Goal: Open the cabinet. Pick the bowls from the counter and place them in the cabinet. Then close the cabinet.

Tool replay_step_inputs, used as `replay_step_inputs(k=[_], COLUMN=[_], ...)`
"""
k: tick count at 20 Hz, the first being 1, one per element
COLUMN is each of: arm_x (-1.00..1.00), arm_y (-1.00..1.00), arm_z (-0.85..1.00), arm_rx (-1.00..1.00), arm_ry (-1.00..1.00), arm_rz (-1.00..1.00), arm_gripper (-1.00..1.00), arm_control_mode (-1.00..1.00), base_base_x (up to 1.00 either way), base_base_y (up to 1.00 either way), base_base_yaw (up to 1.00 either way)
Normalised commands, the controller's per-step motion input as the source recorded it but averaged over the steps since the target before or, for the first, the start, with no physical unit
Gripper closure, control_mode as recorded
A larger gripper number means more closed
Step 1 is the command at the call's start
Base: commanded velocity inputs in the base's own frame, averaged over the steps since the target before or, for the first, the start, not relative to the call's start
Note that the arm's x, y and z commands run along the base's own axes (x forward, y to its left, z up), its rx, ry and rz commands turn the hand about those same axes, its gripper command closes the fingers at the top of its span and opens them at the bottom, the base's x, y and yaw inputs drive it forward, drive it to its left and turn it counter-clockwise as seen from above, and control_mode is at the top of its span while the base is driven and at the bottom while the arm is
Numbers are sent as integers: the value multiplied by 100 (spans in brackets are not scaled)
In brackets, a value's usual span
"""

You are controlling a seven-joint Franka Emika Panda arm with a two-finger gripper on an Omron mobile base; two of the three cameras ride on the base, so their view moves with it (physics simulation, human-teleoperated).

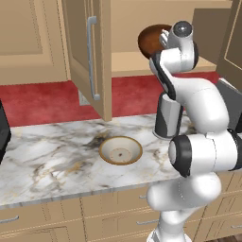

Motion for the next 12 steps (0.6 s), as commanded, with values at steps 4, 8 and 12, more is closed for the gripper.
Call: replay_step_inputs(k=[4, 8, 12], arm_x=[4, 24, 13], arm_y=[-1, -17, -7], arm_z=[0, 0, 0], arm_rx=[1, 9, 4], arm_ry=[0, 15, 10], arm_rz=[0, 0, 0], arm_gripper=[100, 100, 100], arm_control_mode=[-100, -100, -100], base_base_x=[0, 0, 0], base_base_y=[0, 0, 0], base_base_yaw=[0, 0, 0])
